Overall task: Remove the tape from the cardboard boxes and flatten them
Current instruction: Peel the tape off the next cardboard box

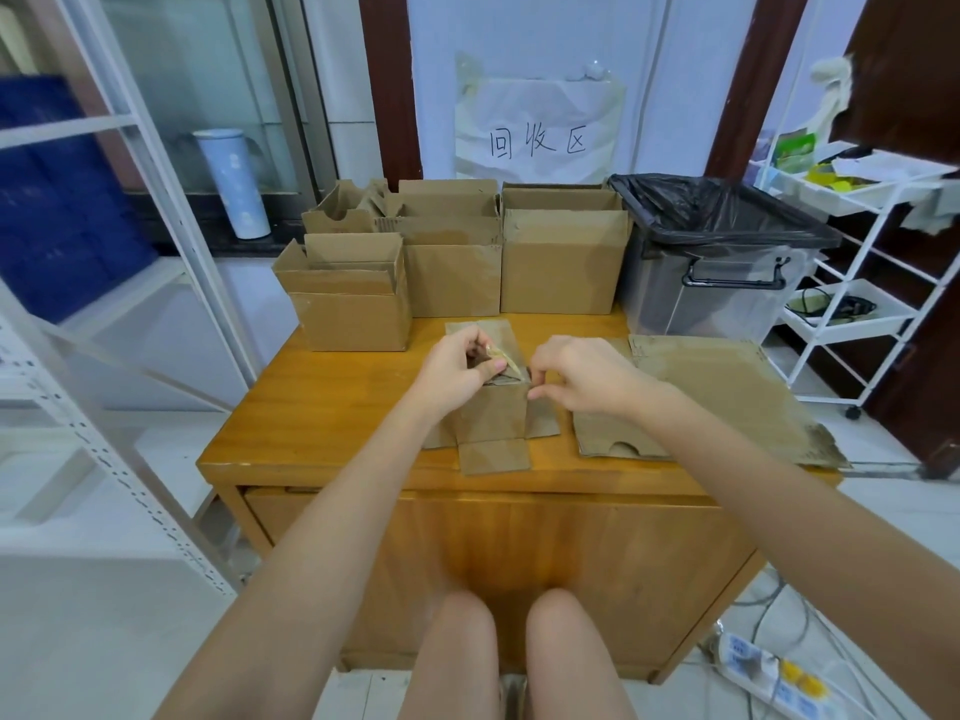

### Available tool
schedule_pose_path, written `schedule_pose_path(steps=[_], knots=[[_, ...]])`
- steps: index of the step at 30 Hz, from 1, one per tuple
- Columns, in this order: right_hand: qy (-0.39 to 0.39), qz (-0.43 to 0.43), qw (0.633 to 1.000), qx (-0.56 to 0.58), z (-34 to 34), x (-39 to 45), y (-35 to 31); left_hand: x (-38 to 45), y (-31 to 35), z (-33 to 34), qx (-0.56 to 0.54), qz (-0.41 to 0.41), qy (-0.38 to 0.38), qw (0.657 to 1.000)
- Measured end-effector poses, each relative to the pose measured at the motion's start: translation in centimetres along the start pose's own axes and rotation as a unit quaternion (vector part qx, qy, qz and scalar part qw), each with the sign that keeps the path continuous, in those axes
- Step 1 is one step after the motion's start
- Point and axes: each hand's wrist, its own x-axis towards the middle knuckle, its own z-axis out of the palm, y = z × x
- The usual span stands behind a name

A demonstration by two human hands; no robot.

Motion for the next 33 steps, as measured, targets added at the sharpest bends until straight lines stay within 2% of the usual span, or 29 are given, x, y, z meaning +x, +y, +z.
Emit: schedule_pose_path(steps=[5,12,19,24,29,33], knots=[[-0.028,-0.033,0.998,-0.039,-1.6,0.6,0.3,-0.1,-0.1,0.0,0.003,0.000,-0.010,1.000],[-0.069,-0.025,0.996,-0.051,-4.0,1.0,1.2,-0.1,0.1,-0.3,-0.050,-0.007,-0.023,0.998],[-0.055,-0.013,0.998,-0.041,-4.6,1.8,1.6,0.0,0.5,-0.8,-0.121,-0.048,-0.049,0.990],[-0.048,0.010,0.996,0.076,-4.2,1.9,1.7,-0.1,0.5,-0.8,-0.125,-0.054,-0.050,0.989],[-0.019,0.040,0.962,0.270,-3.1,1.9,1.3,-0.3,0.7,-0.9,-0.147,-0.047,-0.051,0.987],[0.004,0.058,0.942,0.331,-2.4,2.2,1.2,-0.3,0.6,-1.0,-0.144,-0.055,-0.049,0.987]])
